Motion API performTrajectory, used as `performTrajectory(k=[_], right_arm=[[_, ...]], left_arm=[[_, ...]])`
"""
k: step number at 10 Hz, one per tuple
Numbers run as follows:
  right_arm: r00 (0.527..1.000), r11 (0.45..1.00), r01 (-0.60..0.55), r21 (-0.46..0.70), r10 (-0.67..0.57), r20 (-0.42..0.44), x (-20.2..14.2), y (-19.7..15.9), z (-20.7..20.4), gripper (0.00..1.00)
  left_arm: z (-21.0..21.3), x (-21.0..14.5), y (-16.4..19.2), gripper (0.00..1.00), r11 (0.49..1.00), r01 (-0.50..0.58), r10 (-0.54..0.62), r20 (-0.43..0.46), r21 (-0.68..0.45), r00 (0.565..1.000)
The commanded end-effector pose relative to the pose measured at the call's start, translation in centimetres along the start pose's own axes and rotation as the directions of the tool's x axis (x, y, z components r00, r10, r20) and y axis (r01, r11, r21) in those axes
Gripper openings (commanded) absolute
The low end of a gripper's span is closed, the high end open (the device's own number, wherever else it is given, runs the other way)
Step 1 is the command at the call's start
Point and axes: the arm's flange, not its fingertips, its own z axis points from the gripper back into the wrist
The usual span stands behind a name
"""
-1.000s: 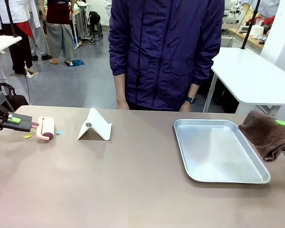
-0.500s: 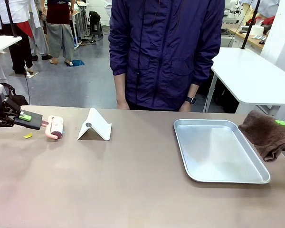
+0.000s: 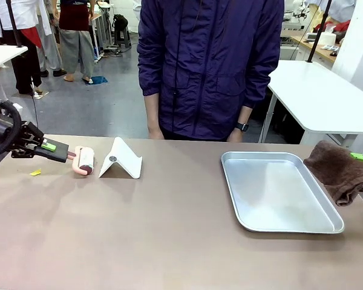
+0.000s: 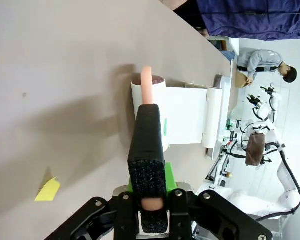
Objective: Clean the surface of the table.
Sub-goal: Clean the area not pointed to by the person.
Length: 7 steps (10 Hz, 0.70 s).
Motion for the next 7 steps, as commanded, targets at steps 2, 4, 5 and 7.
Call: performTrajectory(k=[2, 4, 5, 7], right_arm=[[1.0, 1.0, -0.003, 0.006, 0.003, -0.01, 0.0, 0.5, 0.0, 0.09], [1.0, 1.0, -0.003, 0.006, 0.003, -0.01, 0.0, 0.5, 0.0, 0.09], [1.0, 1.0, -0.003, 0.006, 0.003, -0.01, 0.0, 0.5, 0.0, 0.09], [1.0, 1.0, -0.003, 0.006, 0.003, -0.01, 0.0, 0.5, 0.0, 0.09]], left_arm=[[-1.0, -0.5, 0.1, 0.22, 0.999, -0.015, 0.017, -0.038, 0.04, 0.999], [1.2, -0.9, 0.5, 0.22, 0.997, -0.03, 0.028, -0.025, -0.067, 0.999], [3.0, -1.4, 0.5, 0.22, 0.988, -0.044, 0.046, 0.008, -0.148, 0.999], [7.7, -3.8, 0.4, 0.22, 0.951, -0.017, 0.041, 0.072, -0.307, 0.997]])
